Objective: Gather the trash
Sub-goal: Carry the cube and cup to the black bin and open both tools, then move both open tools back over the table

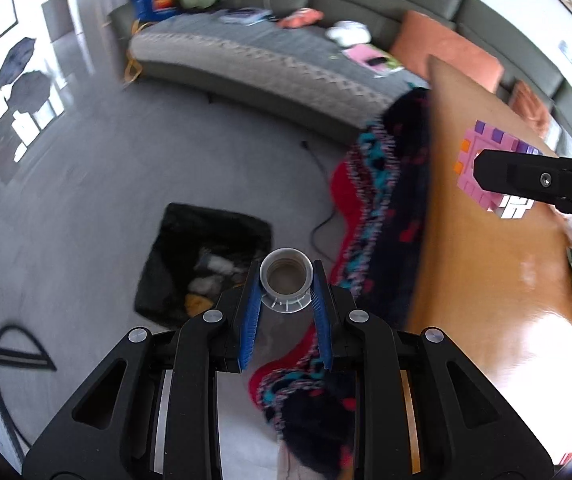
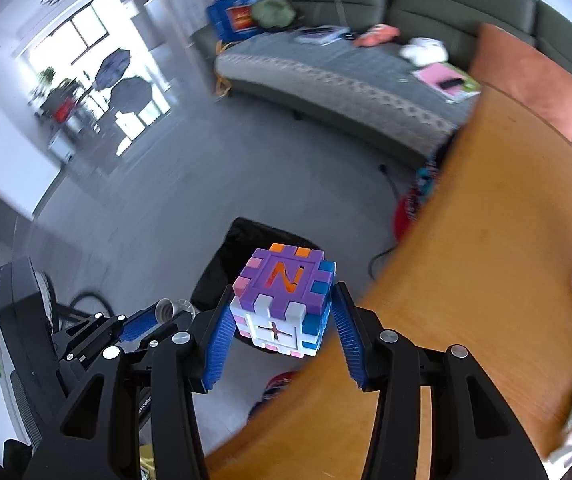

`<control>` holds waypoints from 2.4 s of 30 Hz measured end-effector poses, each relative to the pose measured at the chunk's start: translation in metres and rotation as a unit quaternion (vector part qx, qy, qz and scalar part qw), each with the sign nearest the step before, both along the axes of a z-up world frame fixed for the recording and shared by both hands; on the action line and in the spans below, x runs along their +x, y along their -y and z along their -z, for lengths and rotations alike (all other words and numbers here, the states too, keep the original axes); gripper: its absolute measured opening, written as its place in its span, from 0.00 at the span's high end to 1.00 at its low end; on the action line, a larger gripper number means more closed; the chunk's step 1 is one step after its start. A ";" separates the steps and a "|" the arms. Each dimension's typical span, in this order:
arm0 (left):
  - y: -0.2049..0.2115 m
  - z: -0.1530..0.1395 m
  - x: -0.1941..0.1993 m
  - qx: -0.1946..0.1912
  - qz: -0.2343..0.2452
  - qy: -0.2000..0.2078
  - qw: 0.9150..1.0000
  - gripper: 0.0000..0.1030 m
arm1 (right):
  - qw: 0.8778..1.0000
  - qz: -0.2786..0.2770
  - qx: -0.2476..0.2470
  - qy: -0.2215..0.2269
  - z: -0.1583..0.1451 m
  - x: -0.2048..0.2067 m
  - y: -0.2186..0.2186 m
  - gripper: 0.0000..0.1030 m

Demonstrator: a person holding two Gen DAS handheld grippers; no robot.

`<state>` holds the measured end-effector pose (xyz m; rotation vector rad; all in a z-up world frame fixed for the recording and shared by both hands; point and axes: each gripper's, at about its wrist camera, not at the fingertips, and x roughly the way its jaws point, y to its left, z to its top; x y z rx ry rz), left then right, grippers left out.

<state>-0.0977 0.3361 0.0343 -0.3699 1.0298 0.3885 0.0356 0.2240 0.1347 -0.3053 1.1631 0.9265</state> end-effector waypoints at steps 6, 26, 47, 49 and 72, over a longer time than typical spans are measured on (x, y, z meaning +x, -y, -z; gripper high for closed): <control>-0.045 0.016 -0.014 -0.009 -0.039 -0.015 0.999 0.77 | 0.999 -0.045 -0.009 0.002 0.009 -0.010 -0.065 0.52; -0.128 0.037 -0.021 -0.012 -0.137 -0.040 0.990 0.06 | 0.997 -0.071 -0.022 0.000 0.029 0.000 -0.140 0.31; -0.075 -0.003 -0.003 0.009 -0.075 -0.013 0.997 0.06 | 1.000 -0.010 0.013 -0.001 -0.008 0.014 -0.054 0.31; -0.058 -0.012 0.003 0.013 -0.056 -0.004 0.998 0.06 | 1.000 0.002 0.016 0.000 -0.013 0.017 -0.037 0.31; 0.208 -0.034 0.099 -0.014 0.226 0.023 0.974 0.06 | 0.966 0.256 0.013 0.016 -0.024 0.067 0.287 0.31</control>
